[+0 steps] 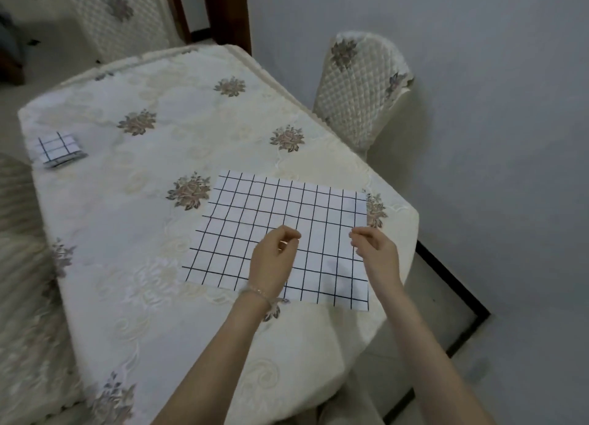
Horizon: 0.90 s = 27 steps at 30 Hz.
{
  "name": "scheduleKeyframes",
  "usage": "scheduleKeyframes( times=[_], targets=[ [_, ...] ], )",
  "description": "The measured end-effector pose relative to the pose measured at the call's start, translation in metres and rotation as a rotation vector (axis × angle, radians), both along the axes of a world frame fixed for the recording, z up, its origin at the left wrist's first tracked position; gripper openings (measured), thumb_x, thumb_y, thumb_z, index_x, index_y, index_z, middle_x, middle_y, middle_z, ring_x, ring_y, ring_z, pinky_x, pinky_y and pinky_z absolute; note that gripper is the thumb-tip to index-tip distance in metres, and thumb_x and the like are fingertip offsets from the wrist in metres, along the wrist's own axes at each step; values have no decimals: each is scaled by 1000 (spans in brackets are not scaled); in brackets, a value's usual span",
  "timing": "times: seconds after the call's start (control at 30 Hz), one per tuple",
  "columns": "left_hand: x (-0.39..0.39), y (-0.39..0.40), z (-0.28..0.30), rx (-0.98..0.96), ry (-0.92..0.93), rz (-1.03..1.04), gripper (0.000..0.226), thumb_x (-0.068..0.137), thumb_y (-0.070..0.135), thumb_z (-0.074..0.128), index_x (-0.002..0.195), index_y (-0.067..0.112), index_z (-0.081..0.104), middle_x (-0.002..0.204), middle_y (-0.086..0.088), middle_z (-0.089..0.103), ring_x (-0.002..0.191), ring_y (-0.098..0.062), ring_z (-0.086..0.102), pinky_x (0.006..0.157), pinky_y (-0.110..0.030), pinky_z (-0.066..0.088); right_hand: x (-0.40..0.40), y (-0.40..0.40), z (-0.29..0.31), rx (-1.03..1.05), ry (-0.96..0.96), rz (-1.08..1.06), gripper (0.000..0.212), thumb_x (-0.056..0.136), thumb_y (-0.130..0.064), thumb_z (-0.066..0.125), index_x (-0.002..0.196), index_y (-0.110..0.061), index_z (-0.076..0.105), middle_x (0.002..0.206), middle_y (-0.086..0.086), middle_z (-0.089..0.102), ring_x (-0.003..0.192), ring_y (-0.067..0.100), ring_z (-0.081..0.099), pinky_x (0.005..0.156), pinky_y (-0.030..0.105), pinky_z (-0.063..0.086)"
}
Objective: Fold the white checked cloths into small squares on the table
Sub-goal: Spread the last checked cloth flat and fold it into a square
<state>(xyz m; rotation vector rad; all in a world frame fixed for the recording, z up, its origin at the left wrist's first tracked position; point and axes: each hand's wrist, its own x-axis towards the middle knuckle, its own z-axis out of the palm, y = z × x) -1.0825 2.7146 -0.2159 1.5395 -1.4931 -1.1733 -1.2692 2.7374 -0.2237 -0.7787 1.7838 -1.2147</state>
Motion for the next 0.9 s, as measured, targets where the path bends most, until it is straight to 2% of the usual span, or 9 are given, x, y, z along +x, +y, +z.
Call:
scheduleKeyframes(
  times=[0.13, 0.23, 0.37, 0.47, 0.53, 0.6, 0.7, 0.8, 0.9],
  targets=[
    [-46, 3, -62, -18, -393, -279, 22, 90, 20, 53, 110, 22, 62, 110, 4, 59, 103, -12, 53, 87, -27, 44, -24, -13, -58, 174, 443, 347, 43, 88, -20, 64, 130, -17, 55, 134, -2, 51, 128, 15, 44, 100, 21, 31],
    [-80, 12, -102, 84, -693, -478, 43, 86, 39, 56, 127, 26, 51, 123, -1, 49, 115, -21, 43, 93, -32, 38, -46, -20, -94, 249, 672, 637, 71, 86, -27, 68, 147, -19, 33, 156, 2, 26, 145, 19, 19, 114, 28, 19],
    [-108, 18, -127, 83, -846, -376, 53, 77, 51, 61, 122, 29, 44, 117, -1, 42, 109, -22, 40, 87, -33, 35, -69, -24, -124, 240, 864, 911, 81, 81, -34, 72, 149, -25, 29, 158, -1, 20, 147, 24, 13, 117, 37, 19],
    [-112, 15, -134, 19, -853, -331, 46, 79, 48, 62, 117, 28, 46, 111, 0, 42, 105, -20, 41, 83, -30, 32, -79, -25, -132, 166, 932, 915, 62, 79, -37, 73, 135, -24, 49, 147, -1, 40, 137, 24, 31, 106, 41, 35],
    [-113, 14, -136, -31, -849, -309, 32, 84, 42, 60, 110, 25, 52, 106, -2, 45, 101, -22, 44, 77, -28, 29, -81, -27, -133, 65, 958, 868, 35, 79, -33, 73, 111, -19, 64, 125, 0, 56, 119, 26, 47, 90, 40, 43],
    [-116, 11, -137, -86, -841, -287, 17, 84, 31, 63, 98, 21, 58, 96, -4, 50, 92, -25, 50, 71, -28, 29, -80, -32, -128, 18, 994, 869, 17, 82, -30, 71, 91, -17, 65, 108, 0, 60, 106, 26, 50, 80, 37, 42],
    [-121, 3, -133, -95, -806, -237, 4, 87, 19, 61, 90, 17, 61, 92, -4, 53, 88, -25, 52, 68, -28, 29, -81, -41, -123, 19, 992, 940, 12, 89, -27, 64, 91, -15, 64, 105, 1, 59, 105, 26, 49, 79, 35, 39],
    [-125, -8, -118, -135, -707, -199, 5, 86, 9, 56, 87, 14, 57, 91, -4, 59, 88, -25, 54, 70, -28, 34, -83, -52, -105, -77, 985, 876, 7, 88, -21, 63, 88, -15, 64, 102, 1, 59, 101, 26, 50, 77, 36, 38],
    [-131, -16, -82, -50, -396, -79, 9, 95, 13, 44, 89, 17, 47, 81, -2, 60, 75, -22, 55, 66, -36, 42, -87, -64, -68, -241, 806, 647, 2, 87, -15, 63, 85, -14, 63, 104, -1, 56, 102, 18, 48, 85, 33, 38]
  ],
)
